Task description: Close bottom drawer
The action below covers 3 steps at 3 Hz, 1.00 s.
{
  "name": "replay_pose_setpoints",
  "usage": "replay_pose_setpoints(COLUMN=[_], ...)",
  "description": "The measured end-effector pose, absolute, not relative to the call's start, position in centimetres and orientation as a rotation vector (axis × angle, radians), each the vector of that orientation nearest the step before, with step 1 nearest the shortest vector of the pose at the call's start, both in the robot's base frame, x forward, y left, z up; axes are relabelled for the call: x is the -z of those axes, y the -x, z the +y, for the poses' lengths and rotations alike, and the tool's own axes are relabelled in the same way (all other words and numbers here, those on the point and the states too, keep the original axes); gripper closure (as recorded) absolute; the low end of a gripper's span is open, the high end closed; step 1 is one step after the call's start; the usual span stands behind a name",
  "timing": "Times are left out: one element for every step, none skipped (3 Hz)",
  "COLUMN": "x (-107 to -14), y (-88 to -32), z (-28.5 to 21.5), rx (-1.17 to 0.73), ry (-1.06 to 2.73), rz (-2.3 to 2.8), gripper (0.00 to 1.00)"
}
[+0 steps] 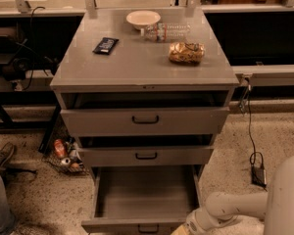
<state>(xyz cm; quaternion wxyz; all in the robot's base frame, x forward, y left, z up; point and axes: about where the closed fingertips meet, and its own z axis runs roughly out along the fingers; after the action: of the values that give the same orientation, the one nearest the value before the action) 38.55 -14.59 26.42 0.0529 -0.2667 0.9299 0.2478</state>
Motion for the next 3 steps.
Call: replay_pose_setpoints(x=[-23.8,-21.3,-18.5], y=[-38.9,-40.3,-43.3], z=[-15.1,-15.7,-16.1], rx=[-0.723,-0.668,-0.578], ry=[0.754,0.708,0.676], rz=[2.852,2.855,2.831], gripper=[0.64,0.87,1.0])
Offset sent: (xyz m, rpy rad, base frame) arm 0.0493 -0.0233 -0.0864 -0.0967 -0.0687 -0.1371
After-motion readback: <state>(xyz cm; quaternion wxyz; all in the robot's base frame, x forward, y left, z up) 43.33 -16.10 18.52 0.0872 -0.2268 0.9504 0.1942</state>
